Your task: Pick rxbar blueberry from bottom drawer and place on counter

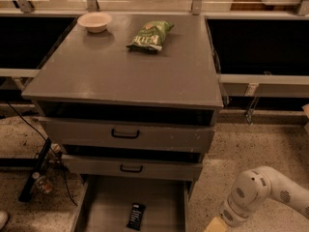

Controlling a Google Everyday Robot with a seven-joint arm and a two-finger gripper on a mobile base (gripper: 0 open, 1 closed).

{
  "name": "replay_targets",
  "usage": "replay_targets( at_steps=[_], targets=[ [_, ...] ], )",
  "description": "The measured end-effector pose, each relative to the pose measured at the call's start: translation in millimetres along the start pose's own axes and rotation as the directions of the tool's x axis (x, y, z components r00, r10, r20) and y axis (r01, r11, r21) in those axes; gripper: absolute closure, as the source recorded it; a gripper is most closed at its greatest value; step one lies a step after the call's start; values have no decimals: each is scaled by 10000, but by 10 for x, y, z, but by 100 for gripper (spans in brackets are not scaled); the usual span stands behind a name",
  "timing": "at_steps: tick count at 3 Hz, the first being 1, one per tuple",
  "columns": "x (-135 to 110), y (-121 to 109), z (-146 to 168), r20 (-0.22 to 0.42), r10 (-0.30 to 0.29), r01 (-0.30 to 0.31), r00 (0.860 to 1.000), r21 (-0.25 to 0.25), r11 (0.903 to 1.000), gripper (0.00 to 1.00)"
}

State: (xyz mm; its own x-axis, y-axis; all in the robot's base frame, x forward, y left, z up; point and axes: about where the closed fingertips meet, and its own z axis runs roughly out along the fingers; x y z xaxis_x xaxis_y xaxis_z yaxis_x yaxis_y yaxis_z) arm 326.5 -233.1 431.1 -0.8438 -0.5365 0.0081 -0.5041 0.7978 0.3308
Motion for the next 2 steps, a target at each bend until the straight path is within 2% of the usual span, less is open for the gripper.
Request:
replay_targets(
  at_steps=[1, 2],
  targets=[
    [-388, -71, 138, 430, 499, -516, 9978, 385, 9979, 0],
    [-723, -120, 216, 772, 1012, -1053, 9919, 521, 9931, 0]
  ],
)
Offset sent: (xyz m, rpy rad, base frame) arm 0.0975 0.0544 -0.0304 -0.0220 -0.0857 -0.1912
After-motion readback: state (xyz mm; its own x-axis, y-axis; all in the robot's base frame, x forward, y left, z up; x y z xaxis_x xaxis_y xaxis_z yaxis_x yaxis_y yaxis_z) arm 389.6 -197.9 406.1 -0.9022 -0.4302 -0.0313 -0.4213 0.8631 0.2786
